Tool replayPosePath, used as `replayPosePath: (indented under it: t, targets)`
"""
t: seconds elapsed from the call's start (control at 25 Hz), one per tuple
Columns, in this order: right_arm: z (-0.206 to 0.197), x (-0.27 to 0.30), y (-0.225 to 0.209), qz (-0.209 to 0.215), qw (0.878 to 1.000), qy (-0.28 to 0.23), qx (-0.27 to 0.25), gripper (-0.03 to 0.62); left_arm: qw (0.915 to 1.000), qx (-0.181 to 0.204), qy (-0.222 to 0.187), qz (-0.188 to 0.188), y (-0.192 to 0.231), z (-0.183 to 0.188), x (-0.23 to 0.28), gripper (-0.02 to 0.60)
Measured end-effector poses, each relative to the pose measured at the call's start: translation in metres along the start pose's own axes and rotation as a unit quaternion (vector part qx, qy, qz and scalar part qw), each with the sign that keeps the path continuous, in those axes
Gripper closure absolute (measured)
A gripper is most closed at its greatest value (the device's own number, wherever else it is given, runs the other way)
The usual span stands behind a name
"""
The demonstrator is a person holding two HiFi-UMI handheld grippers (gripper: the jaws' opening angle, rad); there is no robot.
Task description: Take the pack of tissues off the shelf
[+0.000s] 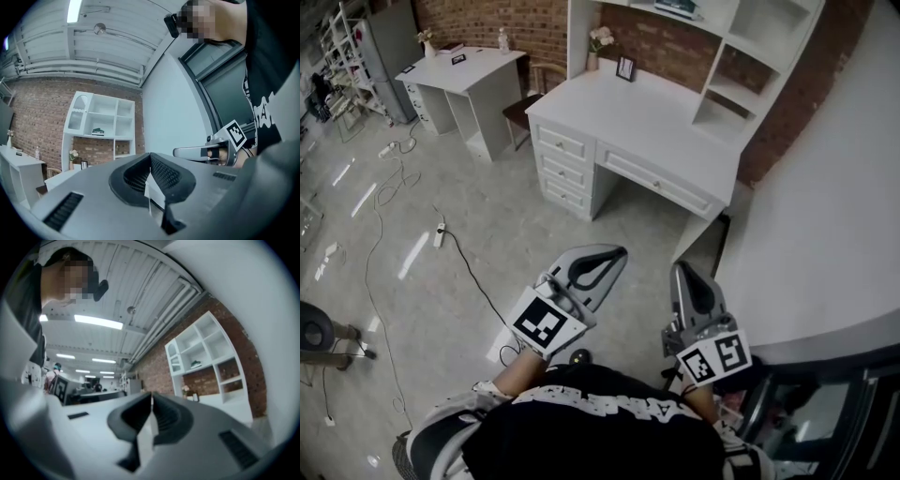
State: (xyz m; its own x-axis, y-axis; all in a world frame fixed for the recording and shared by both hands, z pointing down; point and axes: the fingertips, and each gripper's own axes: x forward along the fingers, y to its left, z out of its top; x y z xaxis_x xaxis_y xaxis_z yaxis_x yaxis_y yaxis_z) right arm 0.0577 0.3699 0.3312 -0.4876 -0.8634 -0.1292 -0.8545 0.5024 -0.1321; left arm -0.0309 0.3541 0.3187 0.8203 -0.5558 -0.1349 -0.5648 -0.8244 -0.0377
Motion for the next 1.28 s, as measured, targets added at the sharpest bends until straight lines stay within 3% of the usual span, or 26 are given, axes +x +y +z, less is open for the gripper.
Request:
replayPosePath:
  t: [0.72,1.28]
  targets:
    - [-0.010,0.039,0.028,-0.007,1.000,0.000,-0.006,0.560,0.9999,-0.008,-0.002,0.007,0.047,-0.005,-0.026,0.548]
    - [-0.015,0.070,0.011,0.002,1.000,-0.004,0.000,0.560,0.9995,-0.005,0.008,0.030,0.076,-0.013,-0.019,0.548]
